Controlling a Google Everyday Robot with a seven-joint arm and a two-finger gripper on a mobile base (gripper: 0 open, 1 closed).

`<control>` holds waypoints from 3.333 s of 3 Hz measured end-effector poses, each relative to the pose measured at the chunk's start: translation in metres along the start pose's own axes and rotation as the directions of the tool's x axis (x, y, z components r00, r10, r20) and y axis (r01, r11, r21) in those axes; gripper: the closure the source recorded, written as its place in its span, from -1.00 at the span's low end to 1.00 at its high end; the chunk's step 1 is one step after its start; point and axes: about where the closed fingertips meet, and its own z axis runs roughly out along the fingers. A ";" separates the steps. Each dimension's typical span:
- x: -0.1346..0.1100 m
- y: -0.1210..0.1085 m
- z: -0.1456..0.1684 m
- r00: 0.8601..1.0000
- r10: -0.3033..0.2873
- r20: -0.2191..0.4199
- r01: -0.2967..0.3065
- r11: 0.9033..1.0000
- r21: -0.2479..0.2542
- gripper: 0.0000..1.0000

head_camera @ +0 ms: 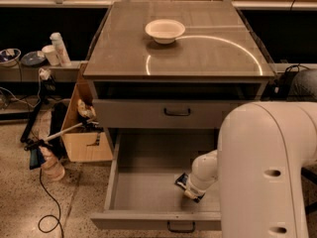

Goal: Pick rxbar chocolate from middle drawer and place on counter

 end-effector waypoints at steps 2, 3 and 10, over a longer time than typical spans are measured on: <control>-0.001 0.001 -0.005 1.000 0.002 0.007 -0.002 1.000 -0.010 1.00; -0.004 -0.003 -0.013 0.998 -0.014 0.068 0.018 0.999 -0.048 1.00; -0.042 -0.022 -0.121 0.903 -0.119 0.414 0.188 0.974 -0.129 1.00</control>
Offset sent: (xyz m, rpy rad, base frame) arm 0.0223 -0.0126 0.0645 0.3846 -0.0112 0.1170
